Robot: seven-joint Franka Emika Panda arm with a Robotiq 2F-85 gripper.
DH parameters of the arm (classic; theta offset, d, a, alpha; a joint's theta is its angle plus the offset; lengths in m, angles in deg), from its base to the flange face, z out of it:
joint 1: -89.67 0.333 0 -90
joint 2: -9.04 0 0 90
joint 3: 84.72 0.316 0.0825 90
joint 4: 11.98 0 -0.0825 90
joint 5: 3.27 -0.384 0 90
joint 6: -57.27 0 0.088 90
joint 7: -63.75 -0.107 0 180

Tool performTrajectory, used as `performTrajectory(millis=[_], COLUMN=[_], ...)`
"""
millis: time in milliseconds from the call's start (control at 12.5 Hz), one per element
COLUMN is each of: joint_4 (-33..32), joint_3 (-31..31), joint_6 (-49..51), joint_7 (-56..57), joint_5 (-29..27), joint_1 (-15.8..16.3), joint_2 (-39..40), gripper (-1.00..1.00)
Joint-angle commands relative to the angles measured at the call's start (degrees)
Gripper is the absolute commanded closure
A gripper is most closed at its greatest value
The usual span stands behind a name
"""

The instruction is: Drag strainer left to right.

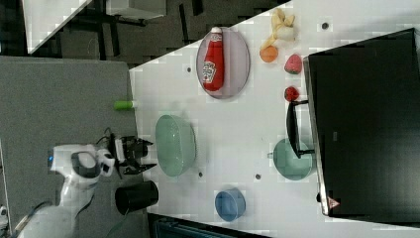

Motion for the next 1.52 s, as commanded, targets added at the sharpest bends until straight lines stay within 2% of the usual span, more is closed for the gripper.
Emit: performTrajectory(millis=[80,320,800,1520], joint_4=[-1.9,-4.8,-10.3,-21.8], joint_3=[-3.3,-6.0,-10.2,-11.4], joint_6=[-6.9,-13.3,-17.5,-21.6], joint_7=[-6.3,-6.3,-6.0,-0.6], joint_5=[1.7,2.0,3.5,3.5], joint_1=[-2.3,-2.4,-2.9,-10.6], joint_2=[4.9,6.8,6.0,-1.9], gripper=[-1.0,-1.0,-1.0,-1.0])
